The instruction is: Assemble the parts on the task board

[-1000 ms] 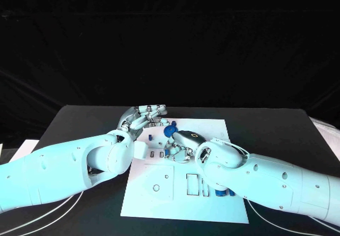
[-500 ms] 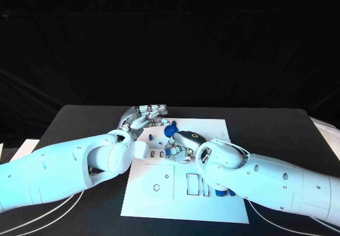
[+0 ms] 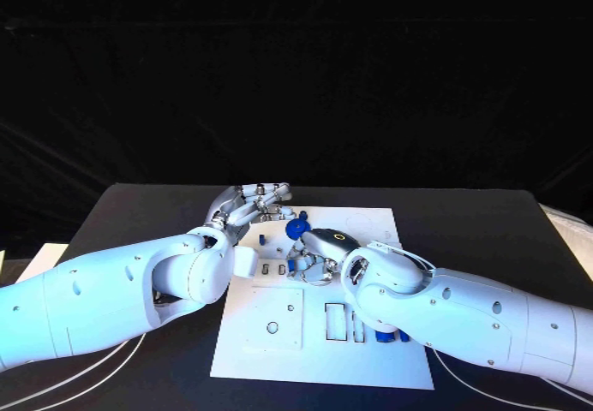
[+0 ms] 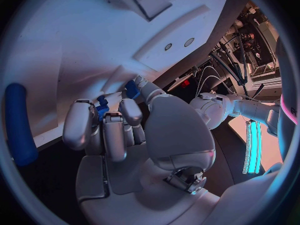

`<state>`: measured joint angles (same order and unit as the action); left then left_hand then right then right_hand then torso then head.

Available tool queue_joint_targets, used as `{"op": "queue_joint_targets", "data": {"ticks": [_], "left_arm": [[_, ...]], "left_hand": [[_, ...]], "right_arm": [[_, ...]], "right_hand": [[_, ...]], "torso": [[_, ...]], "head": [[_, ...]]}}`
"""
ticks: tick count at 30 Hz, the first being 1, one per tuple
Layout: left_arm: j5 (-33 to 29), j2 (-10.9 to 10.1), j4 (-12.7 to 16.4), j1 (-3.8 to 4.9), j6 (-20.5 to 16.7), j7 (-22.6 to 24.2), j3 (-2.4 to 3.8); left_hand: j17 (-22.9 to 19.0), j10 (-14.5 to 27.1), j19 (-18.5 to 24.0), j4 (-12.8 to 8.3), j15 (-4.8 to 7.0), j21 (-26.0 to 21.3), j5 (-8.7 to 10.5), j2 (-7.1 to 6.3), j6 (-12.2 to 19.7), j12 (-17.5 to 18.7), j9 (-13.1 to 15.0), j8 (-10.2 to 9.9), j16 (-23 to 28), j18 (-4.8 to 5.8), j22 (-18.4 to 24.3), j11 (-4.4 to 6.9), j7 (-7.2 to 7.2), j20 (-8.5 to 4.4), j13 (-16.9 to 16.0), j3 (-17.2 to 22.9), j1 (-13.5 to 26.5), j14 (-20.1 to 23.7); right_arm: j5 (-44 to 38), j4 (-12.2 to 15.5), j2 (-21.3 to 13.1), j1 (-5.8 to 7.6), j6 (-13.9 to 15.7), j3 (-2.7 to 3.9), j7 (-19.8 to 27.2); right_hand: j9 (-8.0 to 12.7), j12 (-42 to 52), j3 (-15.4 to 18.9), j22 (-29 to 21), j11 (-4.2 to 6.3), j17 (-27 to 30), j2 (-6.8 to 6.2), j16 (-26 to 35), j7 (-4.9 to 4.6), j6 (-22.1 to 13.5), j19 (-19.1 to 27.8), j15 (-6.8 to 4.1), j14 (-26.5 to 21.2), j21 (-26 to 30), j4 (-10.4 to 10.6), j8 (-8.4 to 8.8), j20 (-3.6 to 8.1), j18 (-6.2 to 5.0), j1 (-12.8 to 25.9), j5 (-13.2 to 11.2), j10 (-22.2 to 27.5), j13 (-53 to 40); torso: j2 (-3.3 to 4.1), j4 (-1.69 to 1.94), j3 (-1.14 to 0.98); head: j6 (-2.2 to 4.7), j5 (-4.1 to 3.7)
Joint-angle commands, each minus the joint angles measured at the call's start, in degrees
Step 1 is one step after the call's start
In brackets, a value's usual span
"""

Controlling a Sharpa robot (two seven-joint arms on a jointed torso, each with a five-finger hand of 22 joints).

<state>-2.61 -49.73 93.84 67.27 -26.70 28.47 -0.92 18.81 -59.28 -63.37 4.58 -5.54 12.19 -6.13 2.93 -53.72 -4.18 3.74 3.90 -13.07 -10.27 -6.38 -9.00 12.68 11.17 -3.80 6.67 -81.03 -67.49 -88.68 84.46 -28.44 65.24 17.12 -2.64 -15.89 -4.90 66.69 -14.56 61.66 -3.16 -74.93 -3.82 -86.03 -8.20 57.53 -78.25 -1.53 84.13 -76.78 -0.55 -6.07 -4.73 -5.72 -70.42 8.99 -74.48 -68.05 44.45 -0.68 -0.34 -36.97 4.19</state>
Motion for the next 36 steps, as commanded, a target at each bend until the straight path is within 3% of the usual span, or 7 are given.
{"op": "queue_joint_targets", "data": {"ticks": [1, 7, 17, 22, 30, 33, 36], "left_arm": [[0.07, 0.17, 0.02, 0.01, 0.59, 0.27, 0.03], [0.07, 0.24, -0.06, 0.01, 0.59, 0.23, 0.03], [0.07, 0.25, -0.2, -0.02, 0.79, 0.28, 0.03], [0.07, 0.05, -0.19, -0.09, 1.07, 0.38, 0.03], [0.62, -0.45, -0.6, -0.12, 1.14, -0.21, 0.03], [1.94, -1.05, -0.31, -0.13, 0.38, -1.02, 0.04], [4.32, -1.66, -0.79, -0.01, 2.07, -4.81, 0.05]], "left_hand": [[0.08, 0.14, 0.33, -0.05, 0.01, -0.28, -0.11, -0.53, 0.22, 0.32, -0.06, -0.17, 0.36, 0.06, 0.09, -0.36, 0.1, 0.13, 0.07, 0.28, -0.22, 0.45], [0.08, 0.14, 0.33, -0.05, 0.01, -0.28, -0.11, -0.53, 0.22, 0.32, -0.06, -0.17, 0.36, 0.06, 0.09, -0.36, 0.1, 0.13, 0.07, 0.28, -0.22, 0.45], [0.12, 0.18, 0.36, -0.05, -0.02, -0.31, -0.11, -0.53, 0.24, 0.34, -0.06, -0.17, 0.4, 0.07, 0.1, -0.39, 0.14, 0.15, 0.08, 0.35, -0.15, 0.49], [0.14, 0.18, 0.36, -0.06, -0.02, -0.32, -0.11, -0.51, 0.23, 0.33, -0.05, -0.16, 0.4, 0.07, 0.1, -0.4, 0.15, 0.15, 0.08, 0.39, -0.14, 0.49], [0.61, -1.12, -0.15, -0.01, 0.25, -0.09, -0.08, -0.38, -0.32, -0.32, 0.05, 0.11, -0.14, -0.07, -0.03, -0.14, 0.11, 0.03, -0.21, 0.8, 0.22, -0.39], [4.48, -7.61, -6.48, 1.01, 3.15, 4.01, -0.05, -0.73, -3.08, -3.45, 0.42, 1.32, -7.38, -0.15, -2.15, 2.25, -1.74, -2.16, -1.66, 1.19, 1.95, -8.55], [9.85, -11.16, -10.84, 1.84, 4.73, 8.12, 0.03, -1.44, -4.83, -5.5, 0.64, 1.94, -15.86, -0.15, -4.6, 3.97, -3.15, -4.19, -3.02, 1.78, 3.07, -13.16]], "right_arm": [[-0.26, -0.2, -0.07, -0.19, -0.16, -0.13, -0.54], [0.08, -0.07, -0.1, -0.19, 1.46, -0.14, -0.36], [0.13, 2.34, -1.32, -0.91, 12.29, -0.11, 3.2], [1.18, 5.2, -3.09, -0.92, 14.35, 0.2, 5.14], [6.04, 12.52, -10.56, 1.39, 9.96, 0.76, 12.69], [8.88, 15.96, -14.99, 2.89, 6.22, 0.9, 17.68], [12.71, 17.82, -18.55, 4.46, 4.31, 0.96, 19.72]], "right_hand": [[0.07, -0.3, 0.85, -0.14, -0.1, -7.49, -0.53, 0.37, -0.06, -0.64, 0.49, 0.39, 4.22, 0.39, 0.32, 0.45, 0.0, 0.26, 0.61, 0.25, 0.53, 0.26], [0.1, -0.65, 3.01, -0.48, -0.17, -7.36, -1.23, 0.49, -0.07, -1.2, 0.61, 0.46, 4.2, 0.62, 1.36, 0.6, -0.11, 0.19, 1.73, 0.12, 0.96, 0.79], [0.73, -3.26, 5.99, -2.86, -1.21, -6.93, -1.76, 0.82, -1.24, -5.49, 1.8, 1.3, 4.06, 1.98, 2.02, 2.03, -0.78, -0.21, 0.61, 1.39, 4.34, 3.7], [0.8, -2.95, 7.61, -3.03, -1.45, -6.89, -1.91, 0.86, -1.48, -6.16, 1.91, 1.52, 4.03, 2.11, 2.93, 1.96, -1.03, -0.25, 0.97, 1.78, 4.55, 3.78], [0.76, -2.69, 8.12, -3.27, -1.48, -6.42, -1.69, 1.16, -1.48, -6.12, 2.04, 1.57, 3.91, 2.26, 3.11, 1.75, -1.11, -0.3, 0.6, 1.97, 4.55, 3.71], [0.6, -1.72, 8.74, -3.25, -1.35, -6.6, -1.11, 1.08, -1.33, -5.47, 2.1, 1.52, 3.92, 2.3, 2.99, 1.11, -1.13, -0.31, -0.61, 3.84, 4.21, 3.1], [0.26, -1.18, 8.97, -3.6, -0.93, -6.16, -0.42, 1.37, -0.83, -3.78, 2.28, 1.21, 3.81, 2.52, 2.9, -0.04, -0.94, -0.4, -1.47, 4.97, 3.84, 2.84]], "torso": [[0.02, 0.0, 0.0], [0.01, 0.02, -0.02], [-0.04, -0.01, -0.1], [-0.01, -0.07, -0.06], [-0.17, -0.11, -0.04], [-0.2, -0.39, -0.01], [-0.62, -0.66, -0.03]], "head": [[-0.05, -0.03], [-0.12, -0.08], [0.03, -0.05], [0.09, -0.1], [0.18, -0.06], [0.31, -0.21], [0.25, -0.23]]}}
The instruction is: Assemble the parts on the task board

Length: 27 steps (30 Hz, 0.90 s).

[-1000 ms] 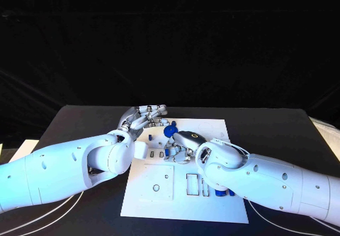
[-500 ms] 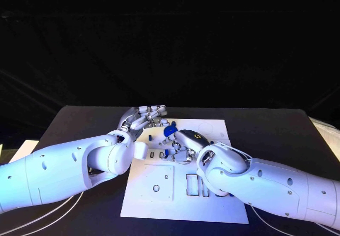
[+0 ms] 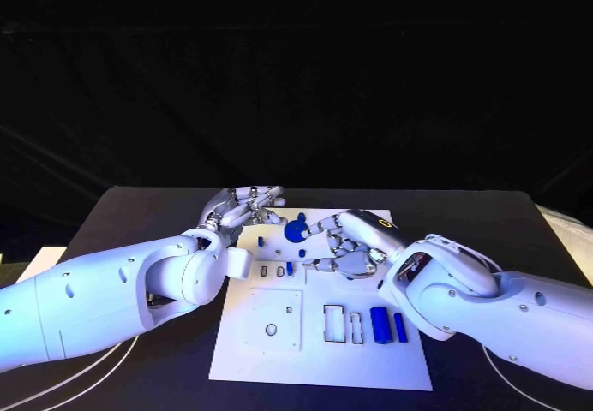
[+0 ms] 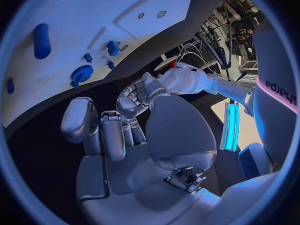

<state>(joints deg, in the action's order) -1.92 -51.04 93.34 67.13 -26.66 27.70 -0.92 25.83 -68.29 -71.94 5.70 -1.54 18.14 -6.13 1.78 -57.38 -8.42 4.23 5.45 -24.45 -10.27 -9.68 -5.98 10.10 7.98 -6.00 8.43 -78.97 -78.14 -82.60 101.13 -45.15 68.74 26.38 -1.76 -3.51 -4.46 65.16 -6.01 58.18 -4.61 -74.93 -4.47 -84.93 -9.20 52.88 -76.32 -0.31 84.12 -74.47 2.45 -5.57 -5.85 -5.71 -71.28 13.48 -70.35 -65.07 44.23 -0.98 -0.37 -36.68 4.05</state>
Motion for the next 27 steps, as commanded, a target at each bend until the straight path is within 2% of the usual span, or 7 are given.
{"op": "queue_joint_targets", "data": {"ticks": [1, 6, 8, 10, 12, 15, 27], "left_arm": [[5.25, -0.5, -0.76, 0.26, 3.69, -6.37, 0.04], [16.44, -0.74, -3.02, 1.2, 12.4, -17.84, 0.03], [22.26, -0.81, -3.69, 1.52, 15.15, -21.81, 0.03], [28.02, -0.85, -4.13, 1.84, 16.8, -25.92, 0.03], [32.65, -0.89, -4.51, 2.42, 18.98, -31.96, 0.04], [39.6, -0.85, -4.65, 3.34, 22.69, -42.42, 0.05], [57.11, 2.19, -5.21, 6.41, 33.27, -62.52, 0.09]], "left_hand": [[7.06, -2.54, -3.17, 1.57, 1.08, 3.49, 0.01, -0.58, -1.29, -1.74, 0.18, 0.37, -9.45, 0.03, -2.17, 1.33, -0.85, -1.29, -1.36, -0.36, 2.15, -3.21], [15.86, -2.35, -2.87, 6.12, 0.92, 5.89, 1.4, -0.84, -1.17, -3.37, 0.36, 0.47, -19.12, 0.25, -4.14, 0.98, -0.68, -1.65, -3.46, -4.18, 7.53, -1.76], [33.37, -6.08, -5.4, 7.32, 2.61, 10.24, 2.06, -1.49, -3.9, -7.6, 1.4, 2.56, -37.38, 0.05, -7.47, 2.64, -2.47, -2.7, -6.41, -6.39, 8.34, -6.42], [51.67, -10.84, -10.19, 8.39, 4.55, 26.47, 2.21, -2.07, -8.21, -14.75, 3.7, 6.27, -54.93, 2.02, -24.71, 5.32, -4.96, -4.71, -11.35, -8.51, 9.08, -10.34], [58.41, -11.71, -11.45, 9.82, 5.46, 36.44, 2.12, -1.85, -9.26, -29.12, 6.38, 9.35, -60.9, 3.45, -35.6, 6.77, -6.13, -6.18, -25.33, -10.42, 9.64, -11.04], [60.41, -5.77, -8.44, 10.6, 5.64, 43.14, 2.11, -0.19, -5.52, -46.17, 13.49, 15.52, -62.6, 3.91, -42.48, 7.22, -5.87, -6.56, -42.67, -13.85, 8.8, -10.89], [64.06, -4.44, -11.2, 10.86, 6.1, 53.68, 2.01, 2.77, -0.44, -52.61, 22.67, 22.92, -65.46, 5.56, -55.51, 7.02, -7.12, -6.4, -49.98, -18.01, 10.94, -11.83]], "right_arm": [[8.58, 1.5, -2.91, 1.55, -5.0, 0.09, 7.63], [19.95, 2.95, -7.49, 3.67, -3.96, 0.11, 8.1], [24.22, 3.19, -9.17, 4.48, -3.63, 0.11, 8.1], [26.86, 3.1, -10.48, 5.1, -3.45, 0.12, 7.93], [28.63, 2.63, -11.48, 5.58, -3.37, 0.12, 7.75], [31.27, 1.23, -12.06, 6.04, -4.12, 0.12, 7.49], [37.19, -3.79, -11.55, 6.64, -6.12, 0.12, 7.43]], "right_hand": [[-0.22, 0.56, 0.38, -0.15, 0.63, -6.13, 0.54, 0.3, 0.27, 1.16, 0.35, -0.11, 3.81, 0.23, -0.15, -0.76, 0.27, -0.42, -0.91, 0.62, -0.49, -0.28], [-0.26, 1.6, -0.34, 0.27, 0.97, -6.59, 2.05, 0.07, 0.52, 1.83, -0.02, -0.45, 3.96, 0.0, -0.71, -1.37, 0.63, -0.33, -2.83, 1.03, -1.57, -1.0], [-0.22, 1.62, -0.71, 0.37, 1.0, -6.61, 2.57, 0.06, 0.52, 1.88, -0.14, -0.5, 3.98, -0.07, -0.93, -1.48, 0.71, -0.3, -3.42, 1.06, -1.65, -0.95], [-0.2, 1.75, -1.0, 0.51, 1.02, -6.66, 2.94, 0.05, 0.52, 1.99, -0.26, -0.53, 4.0, -0.15, -1.04, -1.6, 0.76, -0.27, -3.76, 1.11, -1.8, -1.03], [-0.2, 2.19, -1.11, 0.56, 1.04, -6.61, 3.07, 0.08, 0.53, 2.07, -0.31, -0.54, 3.99, -0.18, -1.08, -1.67, 0.78, -0.25, -3.86, 1.23, -2.16, -1.44], [-0.21, 2.46, -1.13, 0.5, 1.04, -6.51, 3.09, 0.15, 0.54, 2.16, -0.29, -0.55, 3.97, -0.15, -1.09, -1.73, 0.79, -0.27, -3.88, 1.28, -2.38, -1.7], [-0.11, 2.42, -1.44, 0.43, 1.07, -6.26, 3.15, 0.35, 0.54, 2.2, -0.34, -0.59, 3.91, -0.12, -1.26, -1.88, 0.85, -0.27, -4.07, 2.87, -2.41, -1.53]], "torso": [[-0.62, -0.46, -0.1], [-1.22, -0.55, -0.48], [-1.34, -0.63, -0.58], [-1.54, -0.73, -0.7], [-1.72, -0.81, -0.72], [-1.95, -0.9, -0.84], [-1.99, -0.92, -0.78]], "head": [[-0.12, 0.09], [-0.32, 0.58], [-0.34, 0.6], [-0.27, 0.6], [-0.32, 0.67], [-0.49, 0.82], [-0.68, 1.15]]}}
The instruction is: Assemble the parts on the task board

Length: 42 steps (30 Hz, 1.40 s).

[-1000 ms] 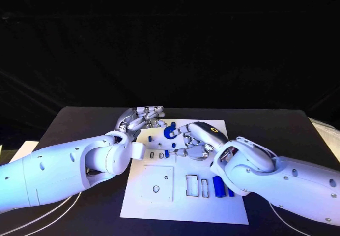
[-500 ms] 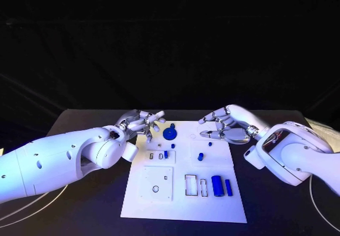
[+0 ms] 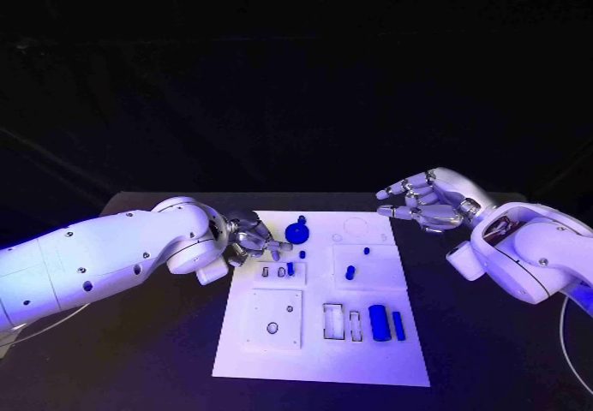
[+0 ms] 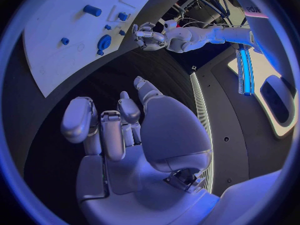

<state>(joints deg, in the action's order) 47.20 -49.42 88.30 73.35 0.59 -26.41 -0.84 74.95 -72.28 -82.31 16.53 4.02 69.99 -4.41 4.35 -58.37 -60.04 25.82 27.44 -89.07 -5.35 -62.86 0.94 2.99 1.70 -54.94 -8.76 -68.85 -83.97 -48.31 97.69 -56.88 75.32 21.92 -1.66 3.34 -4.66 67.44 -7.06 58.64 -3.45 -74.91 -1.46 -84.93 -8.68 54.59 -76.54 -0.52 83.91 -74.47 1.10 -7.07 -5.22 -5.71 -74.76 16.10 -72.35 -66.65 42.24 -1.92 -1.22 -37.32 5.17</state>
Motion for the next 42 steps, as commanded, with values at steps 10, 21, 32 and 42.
{"op": "queue_joint_targets", "data": {"ticks": [10, 21, 32, 42], "left_arm": [[11.01, 3.86, -2.29, 0.53, 8.16, -10.38, -0.02], [10.3, 5.87, -3.93, 0.55, 7.65, -10.37, -0.03], [9.83, 6.57, -3.82, 0.55, 7.04, -10.32, -0.03], [9.28, 7.46, -4.07, 0.55, 7.08, -10.18, -0.03]], "left_hand": [[15.05, -1.95, -2.47, 0.07, 1.04, 6.72, 0.78, 1.58, 1.96, -4.92, 6.39, 5.33, -0.93, 1.72, -8.81, 0.67, -0.7, -0.53, -5.2, -3.42, 1.6, -6.03], [15.05, -1.88, -2.44, 0.2, 1.1, 7.15, 0.86, 2.14, 2.87, -5.27, 8.36, 6.55, -0.93, 1.8, -9.47, 0.75, -0.78, -0.59, -5.56, -4.69, 2.35, -6.03], [15.05, -1.94, -2.48, 0.18, 1.13, 7.39, 0.94, 2.22, 3.04, -5.45, 8.96, 6.92, -0.93, 1.85, -9.83, 0.78, -0.83, -0.61, -5.75, -5.22, 2.74, -6.03], [15.05, -1.97, -2.49, 0.13, 1.13, 7.45, 0.92, 2.23, 3.07, -5.52, 9.12, 7.02, -0.93, 1.86, -9.93, 0.8, -0.85, -0.61, -5.82, -5.31, 2.7, -6.03]], "right_arm": [[2.01, -1.34, 0.75, 0.11, -3.41, 0.02, 0.32], [1.29, -2.21, 1.25, 0.13, -4.33, 0.02, 0.0], [0.88, -2.77, 1.81, 0.14, -4.68, 0.02, -0.48], [0.73, -3.18, 2.27, 0.13, -5.14, 0.02, -0.91]], "right_hand": [[0.2, -0.32, -0.66, -0.37, -0.09, -6.01, 0.12, 0.55, -0.02, 0.4, 0.03, -0.38, 4.06, 0.08, -0.03, -0.39, 0.23, -0.32, -0.7, 1.28, -0.02, 0.57], [0.29, -0.48, -0.59, -0.47, -0.11, -5.9, -0.31, 0.66, -0.03, 0.38, 0.07, -0.37, 4.03, 0.17, 0.05, -0.47, 0.23, -0.33, -0.32, 2.61, 0.11, 0.82], [0.29, -0.44, -0.57, -0.51, -0.11, -5.83, -0.33, 0.71, -0.02, 0.43, 0.08, -0.36, 4.02, 0.19, 0.13, -0.52, 0.23, -0.33, -0.19, 2.79, 0.07, 0.79], [0.29, -0.47, -0.55, -0.63, -0.11, -5.68, -0.32, 0.81, -0.02, 0.48, 0.13, -0.36, 3.99, 0.25, 0.2, -0.56, 0.23, -0.36, -0.07, 2.86, 0.09, 0.85]], "torso": [[0.09, 0.12, 0.08], [0.07, 0.02, 0.06], [0.1, 0.14, 0.03], [0.04, 0.1, 0.09]], "head": [[-0.19, 0.1], [-0.5, 0.28], [-0.6, 0.17], [-0.62, 0.26]]}}
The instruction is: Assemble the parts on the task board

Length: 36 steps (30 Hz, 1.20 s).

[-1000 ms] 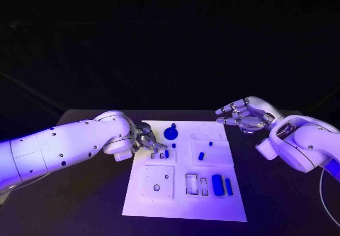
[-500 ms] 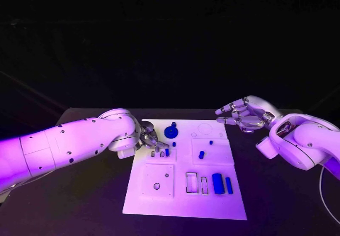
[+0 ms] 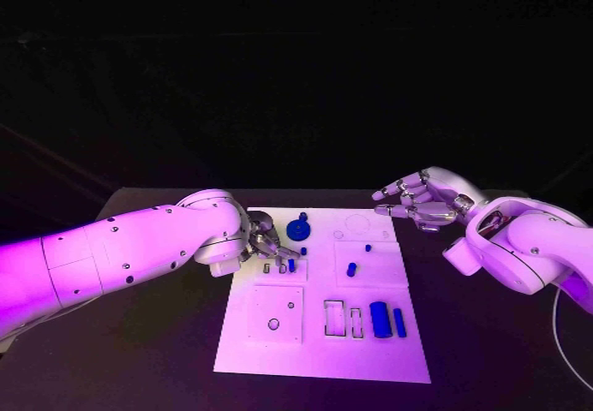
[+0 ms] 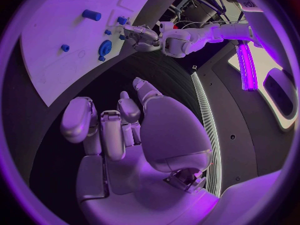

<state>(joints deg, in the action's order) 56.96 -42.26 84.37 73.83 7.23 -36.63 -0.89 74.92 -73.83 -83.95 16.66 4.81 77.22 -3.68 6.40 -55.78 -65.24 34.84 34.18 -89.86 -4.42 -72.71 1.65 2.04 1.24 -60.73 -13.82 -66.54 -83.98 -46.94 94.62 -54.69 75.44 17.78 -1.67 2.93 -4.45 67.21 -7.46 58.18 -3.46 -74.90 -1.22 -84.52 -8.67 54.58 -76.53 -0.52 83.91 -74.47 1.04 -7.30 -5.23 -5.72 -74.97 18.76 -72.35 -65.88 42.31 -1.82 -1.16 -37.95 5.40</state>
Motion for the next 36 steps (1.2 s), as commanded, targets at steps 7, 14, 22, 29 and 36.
{"op": "queue_joint_targets", "data": {"ticks": [7, 14, 22, 29, 36], "left_arm": [[-0.73, 0.83, -0.63, 0.07, 0.7, 0.02, 0.01], [-0.59, 1.31, -0.96, 0.06, 0.9, -0.02, 0.0], [-0.5, 2.08, -1.69, 0.05, 0.8, -0.03, -0.03], [-0.49, 2.29, -2.0, 0.03, 1.19, -0.02, -0.06], [-0.49, 2.28, -2.07, 0.03, 1.86, 0.06, -0.09]], "left_hand": [[15.08, -0.51, -0.94, -0.09, 0.37, 0.49, 0.17, 0.22, 0.59, -0.51, 0.42, 0.49, -0.14, 0.99, -0.47, 0.12, 0.06, -0.17, -0.23, -0.35, 0.13, -6.02], [15.08, -0.52, -0.96, -0.17, 0.38, 0.61, 0.14, 0.25, 0.71, -0.56, 0.72, 0.65, -0.14, 1.02, -0.65, 0.14, 0.03, -0.18, -0.28, -0.4, -0.23, -6.02], [15.08, -0.58, -0.97, -0.22, 0.4, 0.7, 0.11, 0.32, 0.82, -0.7, 1.03, 0.82, -0.14, 1.03, -0.78, 0.16, 0.0, -0.19, -0.42, -0.44, -0.64, -6.02], [15.08, -0.6, -0.93, -0.29, 0.42, 0.71, 0.08, 0.33, 0.91, -0.76, 1.35, 0.99, -0.14, 1.03, -0.81, 0.19, -0.03, -0.21, -0.48, -0.48, -1.1, -6.02], [15.08, -0.59, -0.88, -0.33, 0.42, 0.64, 0.08, 0.3, 0.97, -0.77, 1.53, 1.09, -0.14, 1.0, -0.73, 0.2, -0.04, -0.22, -0.49, -0.52, -1.39, -6.02]], "right_arm": [[-0.85, -0.18, 0.21, 0.01, -1.36, 0.02, -0.82], [-1.0, -0.16, 0.25, 0.01, -1.6, 0.02, -0.88], [-1.07, -0.23, 0.34, 0.01, -1.68, 0.02, -0.96], [-1.16, -0.3, 0.36, 0.01, -1.83, 0.01, -1.12], [-1.26, -0.36, 0.46, 0.0, -2.09, 0.01, -1.18]], "right_hand": [[0.08, -0.08, -0.13, -0.17, -0.11, -5.74, -0.55, 0.38, -0.02, 0.51, 0.14, -0.36, 3.99, 0.26, 0.33, -0.36, 0.23, -0.35, 0.25, 0.24, -0.05, -0.08], [0.08, -0.06, -0.12, -0.17, -0.11, -5.74, -0.55, 0.38, -0.02, 0.51, 0.14, -0.36, 3.99, 0.27, 0.34, -0.36, 0.23, -0.35, 0.26, 0.24, -0.06, -0.09], [0.08, -0.06, -0.13, -0.24, -0.1, -5.7, -0.48, 0.41, -0.01, 0.57, 0.16, -0.37, 3.98, 0.3, 0.45, -0.42, 0.23, -0.36, 0.39, 0.29, -0.08, -0.06], [0.08, -0.06, -0.13, -0.24, -0.1, -5.7, -0.48, 0.41, -0.01, 0.57, 0.16, -0.37, 3.98, 0.3, 0.45, -0.42, 0.23, -0.36, 0.39, 0.29, -0.08, -0.06], [0.08, -0.03, -0.16, -0.22, -0.08, -5.77, -0.39, 0.37, 0.0, 0.61, 0.15, -0.37, 4.0, 0.3, 0.52, -0.45, 0.24, -0.36, 0.46, 0.32, -0.11, -0.08]], "torso": [[-0.02, -0.03, 0.01], [0.03, -0.04, 0.05], [0.03, -0.04, 0.04], [0.0, -0.01, 0.04], [0.0, 0.0, 0.02]], "head": [[-0.13, 0.07], [-0.19, -0.01], [-0.28, -0.04], [-0.49, -0.07], [-0.58, -0.03]]}}
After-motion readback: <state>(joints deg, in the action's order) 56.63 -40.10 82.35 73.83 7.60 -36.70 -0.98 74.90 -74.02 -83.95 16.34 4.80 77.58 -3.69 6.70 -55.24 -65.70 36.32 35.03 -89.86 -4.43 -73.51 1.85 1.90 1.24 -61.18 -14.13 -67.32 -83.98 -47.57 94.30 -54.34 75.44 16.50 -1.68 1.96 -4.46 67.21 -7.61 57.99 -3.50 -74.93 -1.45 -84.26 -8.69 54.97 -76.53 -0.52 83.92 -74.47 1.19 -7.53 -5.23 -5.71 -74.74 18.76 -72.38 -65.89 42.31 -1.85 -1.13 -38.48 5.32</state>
